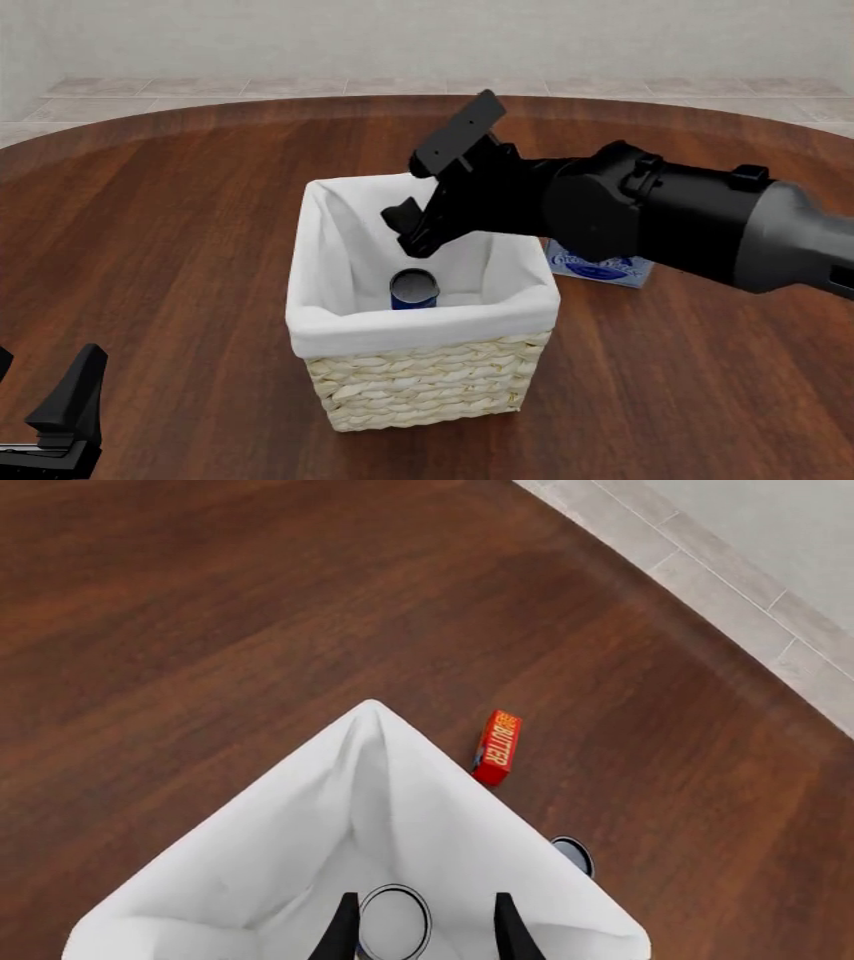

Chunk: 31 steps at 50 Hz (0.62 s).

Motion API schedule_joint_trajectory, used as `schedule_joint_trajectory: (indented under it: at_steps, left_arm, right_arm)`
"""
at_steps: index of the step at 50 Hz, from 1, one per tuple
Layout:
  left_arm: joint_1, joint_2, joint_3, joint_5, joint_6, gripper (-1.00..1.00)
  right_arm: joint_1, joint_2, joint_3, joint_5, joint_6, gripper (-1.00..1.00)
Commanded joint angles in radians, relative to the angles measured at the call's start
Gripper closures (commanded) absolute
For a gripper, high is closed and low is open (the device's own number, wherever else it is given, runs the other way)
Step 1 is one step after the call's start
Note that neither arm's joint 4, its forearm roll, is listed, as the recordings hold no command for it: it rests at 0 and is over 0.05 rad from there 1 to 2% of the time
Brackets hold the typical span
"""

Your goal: Pick up the alphabet soup and put it in the basket.

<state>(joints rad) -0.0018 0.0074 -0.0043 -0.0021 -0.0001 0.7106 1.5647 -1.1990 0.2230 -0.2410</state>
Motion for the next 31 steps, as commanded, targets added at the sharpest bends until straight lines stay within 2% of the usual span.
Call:
schedule_joint_trajectory:
  at_steps: [1, 18, 31]
  left_arm:
    - [0.000, 0.000, 0.000, 0.000, 0.000, -1.00]
    - [0.000, 0.000, 0.000, 0.000, 0.000, -1.00]
    - [0.000, 0.000, 0.000, 0.000, 0.000, -1.00]
  right_arm:
    - [0.005, -0.117, -0.019, 0.034, -0.015, -1.00]
    - [-0.003, -0.214, -0.019, 0.076, -0.048, -1.00]
    - [-0.011, -0.288, -0.024, 0.102, -0.051, -1.00]
